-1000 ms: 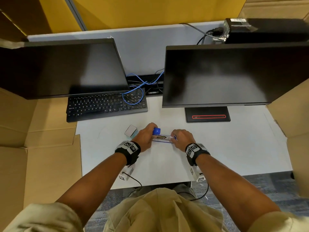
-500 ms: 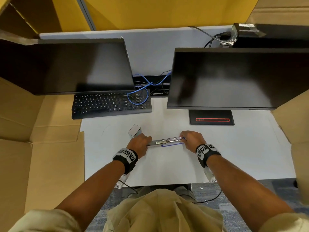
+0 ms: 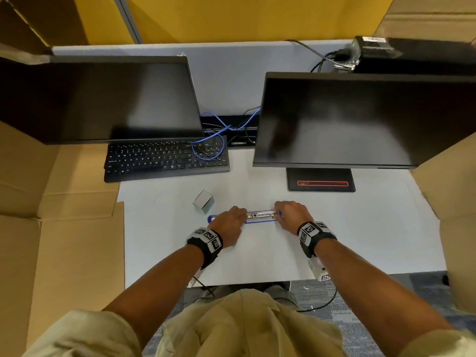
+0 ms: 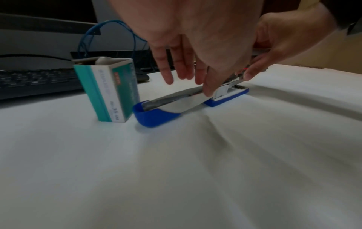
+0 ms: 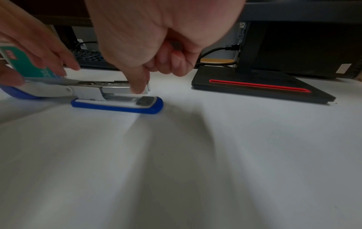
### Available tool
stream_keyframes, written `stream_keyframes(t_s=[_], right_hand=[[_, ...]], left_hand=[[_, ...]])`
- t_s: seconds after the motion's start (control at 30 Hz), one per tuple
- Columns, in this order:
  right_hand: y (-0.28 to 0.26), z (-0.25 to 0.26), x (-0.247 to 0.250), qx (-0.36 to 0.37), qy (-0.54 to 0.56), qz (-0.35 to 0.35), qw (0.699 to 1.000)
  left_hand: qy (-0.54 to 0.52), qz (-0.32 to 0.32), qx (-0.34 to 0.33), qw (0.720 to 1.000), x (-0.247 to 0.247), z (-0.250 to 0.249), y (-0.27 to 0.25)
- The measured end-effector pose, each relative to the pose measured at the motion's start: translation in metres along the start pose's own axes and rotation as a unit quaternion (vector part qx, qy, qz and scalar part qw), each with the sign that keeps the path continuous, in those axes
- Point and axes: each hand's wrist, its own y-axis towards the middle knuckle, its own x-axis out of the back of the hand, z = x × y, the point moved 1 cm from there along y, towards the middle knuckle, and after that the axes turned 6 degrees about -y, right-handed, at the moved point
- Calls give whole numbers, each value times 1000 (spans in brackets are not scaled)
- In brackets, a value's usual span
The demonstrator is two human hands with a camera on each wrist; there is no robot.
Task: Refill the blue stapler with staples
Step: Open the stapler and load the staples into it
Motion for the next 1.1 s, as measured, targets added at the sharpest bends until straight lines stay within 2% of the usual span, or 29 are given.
stream_keyframes(t_s=[0.17,0.33,0.57,0.7,0.83,0.9,1.1], right_hand=[[-3,3,-1,-15,45,-7,999],[-2,11,-3,-20,111,-28,993],[-4,23,-10,57,54,-53,995],[-2,23,-18,13,69,-67,995],[1,24,-19,44,24,-94,994],[2,22,-20,35,13,-113,993],[6,25,-22,23,-1,-97,995]], left_hand=[[23,-7,-22,999,0,-16,-2],[-2,2,-18,1000,-3,-12,-4],[23,23,3,999,-13,-16,-5],[17,28,8,999,-15,-16,-6],[10,36,16,999,-16,-15,-4],[9,31,18,999,-16,-16,-3],[6,33,22,999,-16,-16,-2]])
